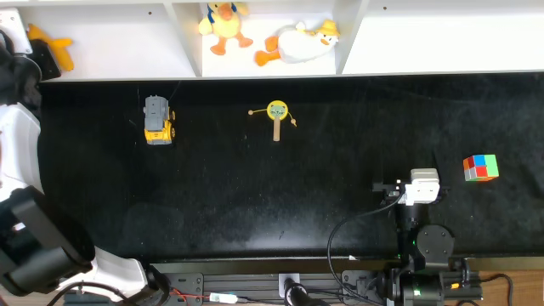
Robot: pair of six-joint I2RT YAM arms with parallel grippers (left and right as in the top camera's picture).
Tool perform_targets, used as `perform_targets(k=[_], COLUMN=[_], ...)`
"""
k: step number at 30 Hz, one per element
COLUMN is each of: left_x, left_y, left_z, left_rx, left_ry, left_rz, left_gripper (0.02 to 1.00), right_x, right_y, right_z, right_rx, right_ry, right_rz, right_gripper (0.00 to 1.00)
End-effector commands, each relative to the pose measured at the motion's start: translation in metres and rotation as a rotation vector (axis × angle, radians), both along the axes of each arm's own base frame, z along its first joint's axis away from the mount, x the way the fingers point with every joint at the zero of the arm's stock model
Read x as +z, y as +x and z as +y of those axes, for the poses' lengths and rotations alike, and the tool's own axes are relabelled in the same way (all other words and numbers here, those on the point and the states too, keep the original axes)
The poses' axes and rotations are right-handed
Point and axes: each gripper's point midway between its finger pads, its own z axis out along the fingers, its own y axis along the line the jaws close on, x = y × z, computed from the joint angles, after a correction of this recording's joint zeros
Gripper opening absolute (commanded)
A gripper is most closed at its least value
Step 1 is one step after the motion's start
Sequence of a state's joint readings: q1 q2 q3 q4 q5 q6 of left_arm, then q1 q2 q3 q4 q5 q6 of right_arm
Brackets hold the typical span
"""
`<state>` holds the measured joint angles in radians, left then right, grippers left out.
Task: Store Toys
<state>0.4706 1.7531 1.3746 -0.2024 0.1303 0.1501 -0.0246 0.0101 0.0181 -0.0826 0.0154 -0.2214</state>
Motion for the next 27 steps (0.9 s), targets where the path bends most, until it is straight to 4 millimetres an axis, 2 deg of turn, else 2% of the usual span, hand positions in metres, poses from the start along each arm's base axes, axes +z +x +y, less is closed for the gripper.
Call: perform_targets(k=[1,6,9,16,23,27], left_x=[-0.008,-0.009,-0.009,-0.007,0.006,0.005], left_y=[0.005,0.005,0.004,0.003,0.0,-0.002], left_z=[-0.003,-0.003,-0.004,-0.005,-0.006,-0.007], left_rx=[-0.01,-0.01,-0.01,-0.01,-0.01,-0.01], left_ry=[-0.022,-0.024,-0.026,-0.026,-0.014,-0.02], left_rz=[0.013,0.016,0.018,0.02,-0.003,0.007], left_gripper=[0.643,0.908,0.998,0.998,0.998,0.998], right_x=[-0.004,-0.004,-0.004,-0.004,-0.004,-0.004], right_y=[0.0,0.0,0.0,0.0,0.0,0.0], right_z=[0.001,0.001,0.001,0.001,0.001,0.001], right_rx=[0.002,0.002,0.002,0.002,0.002,0.002], right_ry=[-0.003,-0.003,-0.003,-0.003,-0.003,-0.003], right_rz=[0.001,0.001,0.002,0.001,0.002,0.001], right_gripper=[0.993,0.993,0.996,0.996,0.998,0.996])
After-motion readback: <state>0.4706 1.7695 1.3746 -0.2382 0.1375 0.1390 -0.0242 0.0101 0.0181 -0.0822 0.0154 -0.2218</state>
